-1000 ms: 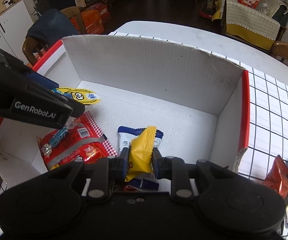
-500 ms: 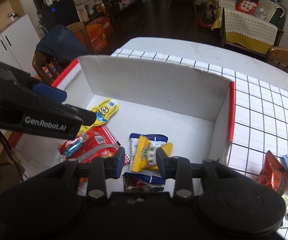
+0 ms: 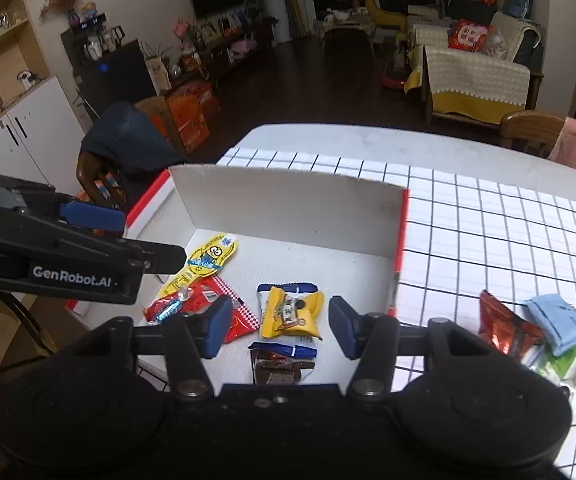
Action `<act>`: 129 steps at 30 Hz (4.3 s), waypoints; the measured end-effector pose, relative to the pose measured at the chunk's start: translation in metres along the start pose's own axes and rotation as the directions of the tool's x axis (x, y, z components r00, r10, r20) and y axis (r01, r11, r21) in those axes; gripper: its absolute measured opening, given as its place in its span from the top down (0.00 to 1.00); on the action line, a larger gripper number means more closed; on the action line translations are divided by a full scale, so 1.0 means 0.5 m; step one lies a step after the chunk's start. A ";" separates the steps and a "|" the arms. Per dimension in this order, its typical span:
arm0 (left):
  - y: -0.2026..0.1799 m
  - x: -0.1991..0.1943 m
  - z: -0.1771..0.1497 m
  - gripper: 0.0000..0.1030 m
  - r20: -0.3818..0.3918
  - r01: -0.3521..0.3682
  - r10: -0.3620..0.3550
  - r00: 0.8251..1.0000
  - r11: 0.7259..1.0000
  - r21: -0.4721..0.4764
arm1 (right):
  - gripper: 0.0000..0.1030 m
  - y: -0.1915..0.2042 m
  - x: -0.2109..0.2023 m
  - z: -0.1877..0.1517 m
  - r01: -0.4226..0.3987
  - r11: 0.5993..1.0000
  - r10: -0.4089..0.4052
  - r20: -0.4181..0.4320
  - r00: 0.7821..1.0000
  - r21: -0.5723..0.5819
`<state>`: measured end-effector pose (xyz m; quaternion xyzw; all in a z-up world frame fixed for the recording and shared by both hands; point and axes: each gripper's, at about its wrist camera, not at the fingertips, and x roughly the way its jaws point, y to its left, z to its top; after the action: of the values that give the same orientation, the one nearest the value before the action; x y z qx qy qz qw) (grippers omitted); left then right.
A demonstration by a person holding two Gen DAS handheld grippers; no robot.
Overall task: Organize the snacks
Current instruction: 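Withdraw both tools from the box back toward the remaining snacks, then grasp the black chocolate packet with the left gripper while the right gripper grasps the cream bag, then carry the black packet and cream bag over the red box and release both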
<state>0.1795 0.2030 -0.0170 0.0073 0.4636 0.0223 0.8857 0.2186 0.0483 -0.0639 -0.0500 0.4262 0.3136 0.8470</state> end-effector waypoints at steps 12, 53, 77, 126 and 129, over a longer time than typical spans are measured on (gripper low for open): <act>-0.102 -0.068 -0.033 0.20 0.114 0.057 -0.061 0.992 0.998 0.037 | 0.21 -0.057 -0.117 -0.049 -0.011 0.999 0.008 0.095 0.995 0.035; -0.567 0.171 -0.039 0.13 -0.105 0.241 -0.223 0.969 0.946 0.216 | 0.02 -0.616 -0.118 -0.182 0.108 0.993 -0.111 -0.057 0.992 -0.044; -0.622 0.309 -0.026 0.42 -0.261 0.199 -0.123 0.957 0.936 0.291 | 0.41 -0.653 0.051 -0.169 0.004 0.967 -0.044 -0.149 0.988 -0.255; -0.402 0.011 -0.069 0.68 0.002 0.149 -0.150 0.989 0.988 0.044 | 0.66 -0.336 -0.226 -0.155 0.018 0.984 -0.010 0.046 0.999 -0.178; -0.363 -0.009 -0.070 0.68 0.024 0.137 -0.138 0.990 0.990 0.024 | 0.67 -0.296 -0.227 -0.143 0.019 0.981 -0.008 0.062 0.998 -0.191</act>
<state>0.1540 0.0211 -0.0394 -0.0146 0.4516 -0.0439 0.8910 0.2040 -0.1504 -0.0503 -0.1247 0.3677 0.3488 0.8530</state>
